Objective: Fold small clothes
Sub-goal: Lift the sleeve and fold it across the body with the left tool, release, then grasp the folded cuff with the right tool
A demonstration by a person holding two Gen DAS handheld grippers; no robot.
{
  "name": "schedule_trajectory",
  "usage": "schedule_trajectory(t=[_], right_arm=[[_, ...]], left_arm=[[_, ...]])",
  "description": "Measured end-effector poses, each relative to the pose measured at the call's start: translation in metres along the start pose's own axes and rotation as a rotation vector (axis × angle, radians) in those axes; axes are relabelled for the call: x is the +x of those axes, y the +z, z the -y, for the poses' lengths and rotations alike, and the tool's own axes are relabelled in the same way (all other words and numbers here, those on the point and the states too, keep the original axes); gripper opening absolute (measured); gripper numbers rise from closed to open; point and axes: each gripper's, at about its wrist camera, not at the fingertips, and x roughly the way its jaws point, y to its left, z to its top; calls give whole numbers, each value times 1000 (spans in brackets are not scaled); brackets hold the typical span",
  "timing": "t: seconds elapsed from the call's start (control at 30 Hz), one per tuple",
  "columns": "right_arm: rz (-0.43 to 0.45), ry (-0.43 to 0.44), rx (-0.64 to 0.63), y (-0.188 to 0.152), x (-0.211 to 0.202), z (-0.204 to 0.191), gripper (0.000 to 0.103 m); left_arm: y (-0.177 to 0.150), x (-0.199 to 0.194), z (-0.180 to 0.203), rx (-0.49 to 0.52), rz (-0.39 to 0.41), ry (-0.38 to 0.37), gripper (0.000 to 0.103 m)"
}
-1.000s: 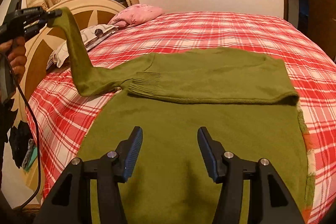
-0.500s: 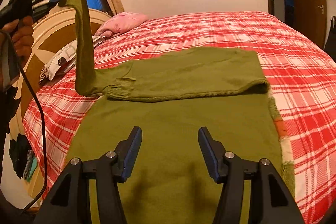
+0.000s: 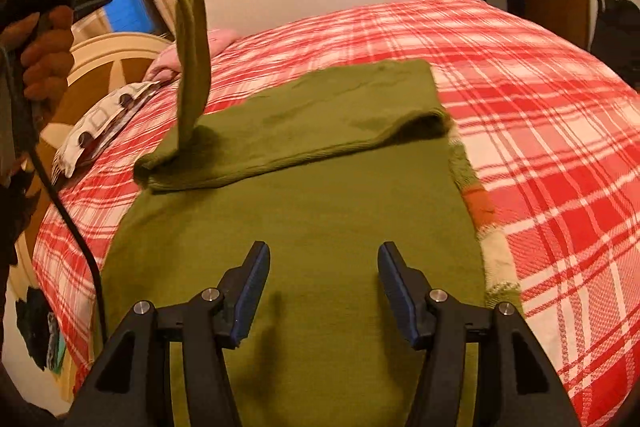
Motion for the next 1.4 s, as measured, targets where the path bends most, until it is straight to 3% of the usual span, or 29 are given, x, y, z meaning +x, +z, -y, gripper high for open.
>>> schedule_trajectory(t=[0.23, 0.3, 0.43, 0.5, 0.57, 0.6, 0.8, 0.93, 1.17, 1.4], right_arm=[[-17, -1, 29, -2, 8, 8, 58], [-18, -3, 29, -3, 11, 9, 58], [-16, -6, 23, -5, 12, 11, 58], [-12, -5, 22, -5, 12, 11, 58], [-9, -5, 21, -6, 11, 11, 58], [-7, -8, 20, -6, 11, 12, 58], [0, -14, 22, -6, 7, 12, 58], [2, 1, 38, 3, 2, 14, 58], [55, 7, 54, 61, 4, 22, 58], [-1, -55, 31, 123, 58, 32, 58]], left_arm=[[-40, 56, 28, 50, -87, 54, 9], [-51, 70, 35, 72, -115, 72, 17], [-67, 80, 42, 117, -158, 86, 18], [-73, 77, 42, 136, -173, 80, 32], [-80, 65, 43, 170, -161, 90, 59], [-84, 59, 41, 187, -148, 94, 63], [-111, 17, -5, 267, -149, 188, 74], [-132, 2, -62, 246, -200, 325, 74], [-163, 5, -117, 163, -292, 416, 74], [-163, 16, -150, 44, -293, 457, 75]])
